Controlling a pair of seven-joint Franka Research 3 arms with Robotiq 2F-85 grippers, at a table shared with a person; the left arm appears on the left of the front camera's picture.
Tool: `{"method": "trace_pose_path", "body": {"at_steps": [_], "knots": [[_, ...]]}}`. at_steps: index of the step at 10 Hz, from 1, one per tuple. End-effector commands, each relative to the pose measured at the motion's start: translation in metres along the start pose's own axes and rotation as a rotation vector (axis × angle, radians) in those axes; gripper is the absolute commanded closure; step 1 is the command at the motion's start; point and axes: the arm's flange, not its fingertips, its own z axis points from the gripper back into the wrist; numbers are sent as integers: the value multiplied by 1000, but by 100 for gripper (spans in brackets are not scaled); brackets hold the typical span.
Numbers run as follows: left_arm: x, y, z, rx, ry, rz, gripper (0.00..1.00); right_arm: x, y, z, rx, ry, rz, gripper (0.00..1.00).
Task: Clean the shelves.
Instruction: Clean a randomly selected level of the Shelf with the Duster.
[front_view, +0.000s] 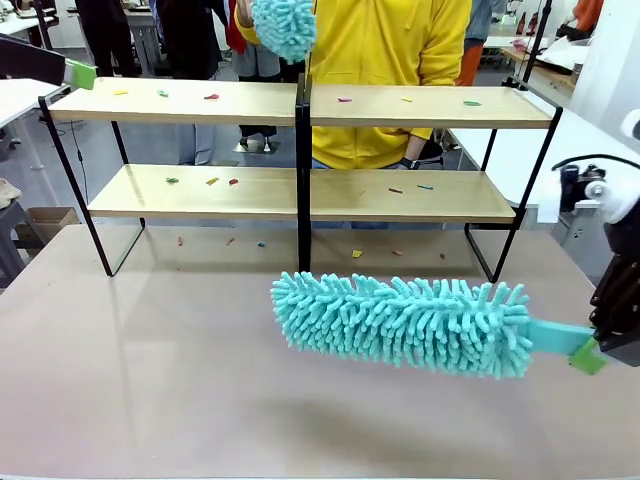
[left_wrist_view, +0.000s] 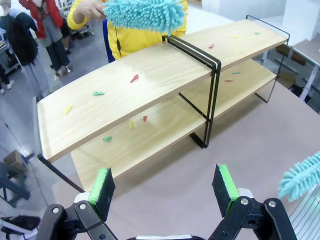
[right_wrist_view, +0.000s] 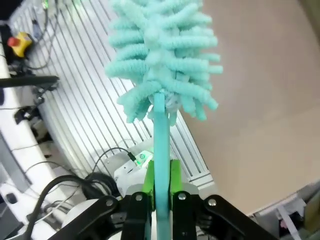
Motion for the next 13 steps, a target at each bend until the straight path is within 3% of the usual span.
{"method": "trace_pose_path", "body": {"at_steps": [1,3,4,6,7,8,9,11,12,13], "knots": [[-2,-1,-1,1,-7,8,0,41,1,-28,-52,91,23,88],[-2,-1,-1,1,-7,8,0,97,-19,-68,-62,56,-26,88],[-2,-1,-1,1,-7,8,0,120,-30,-83,-45,-11,-48,88],[-2,-1,-1,1,-7,8,0,175,-38,-122,-155,11,-307,88],[-2,-1,-1,1,-7,8,0,190,-33,-137,-206,14,-311,88],[-2,-1,-1,1,-7,8,0,193,-26,-141,-141,-3,-299,88],[-2,-1,-1,1,-7,8,0,162,-41,-132,-127,-14,-243,88],[-2,-1,-1,1,-7,8,0,162,-41,-132,-127,-14,-243,88],[-2,-1,-1,1,-7,8,0,178,-38,-144,-119,-9,-279,88],[-2,-1,-1,1,-7,8,0,193,-45,-157,-197,47,-420,88]]}}
